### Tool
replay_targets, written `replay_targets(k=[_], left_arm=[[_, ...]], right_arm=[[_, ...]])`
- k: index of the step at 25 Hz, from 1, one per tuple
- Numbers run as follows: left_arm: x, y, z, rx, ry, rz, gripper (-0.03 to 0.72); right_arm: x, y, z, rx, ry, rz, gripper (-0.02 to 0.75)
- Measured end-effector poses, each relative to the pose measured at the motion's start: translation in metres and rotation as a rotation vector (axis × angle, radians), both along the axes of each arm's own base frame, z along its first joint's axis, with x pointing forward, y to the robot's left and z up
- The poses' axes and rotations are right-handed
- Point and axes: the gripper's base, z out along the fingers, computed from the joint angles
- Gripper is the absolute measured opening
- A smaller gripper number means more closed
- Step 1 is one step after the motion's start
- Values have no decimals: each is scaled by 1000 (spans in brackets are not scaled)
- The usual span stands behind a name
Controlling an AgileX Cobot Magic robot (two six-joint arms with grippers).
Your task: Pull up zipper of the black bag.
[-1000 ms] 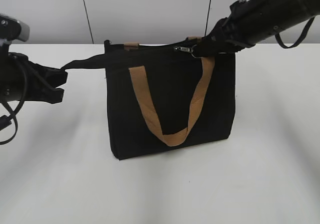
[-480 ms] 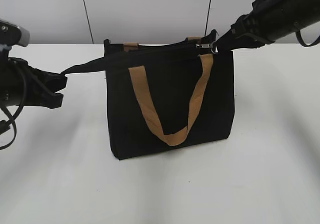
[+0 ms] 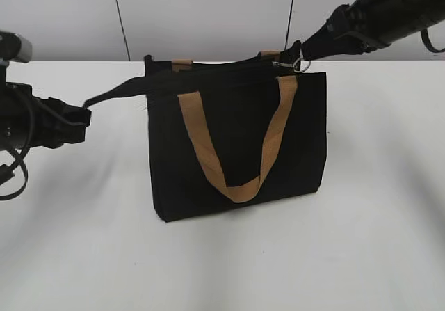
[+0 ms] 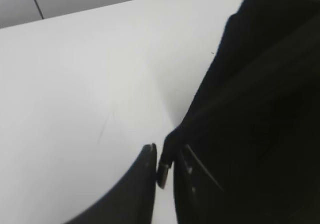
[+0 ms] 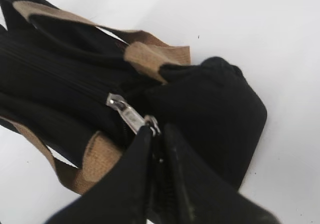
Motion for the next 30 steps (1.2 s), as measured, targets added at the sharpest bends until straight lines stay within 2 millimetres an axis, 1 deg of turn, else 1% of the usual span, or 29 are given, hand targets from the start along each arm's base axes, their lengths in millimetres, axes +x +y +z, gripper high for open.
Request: replay_targets(k=[3,4,5,6,7,10,12,14,16,20,24,27,30], left_arm=[[-2,-1,-1,-29,47,48,308],[-4,-3,-1,-43,59,61,385],[-6,-4,-1,-53,82,77,447],[-9,-5,1,-58,110,98,485],[-11,-6,2,-50,148,120,503],[-18,-8,15,-42,237,175,519],[-22,-8,29,-46,263,199,519],[-29,-5,41,-53,289,222,519],[-38,-1,52,-67,298,239,519],[-60,9,67,-78,346,270,517],[-85,20,83,-81,356,281,504],[-105,30,95,-75,336,272,500],[-133,43,109,-80,293,259,498]], right_arm=[[-6,7,12,-6,-39,19,207],[-9,11,15,-10,-48,34,241],[-11,15,16,-17,-54,50,272],[-13,19,17,-25,-57,68,290],[-16,22,19,-36,-61,86,301],[-26,31,26,-77,-80,130,314],[-33,34,32,-98,-83,136,317],[-42,34,31,-112,-65,129,318],[-52,30,26,-124,-48,117,318],[-76,21,18,-138,-58,64,319],[-106,12,20,-138,-93,36,319],[-134,5,24,-129,-126,28,319],[-165,-1,32,-121,-166,40,319]])
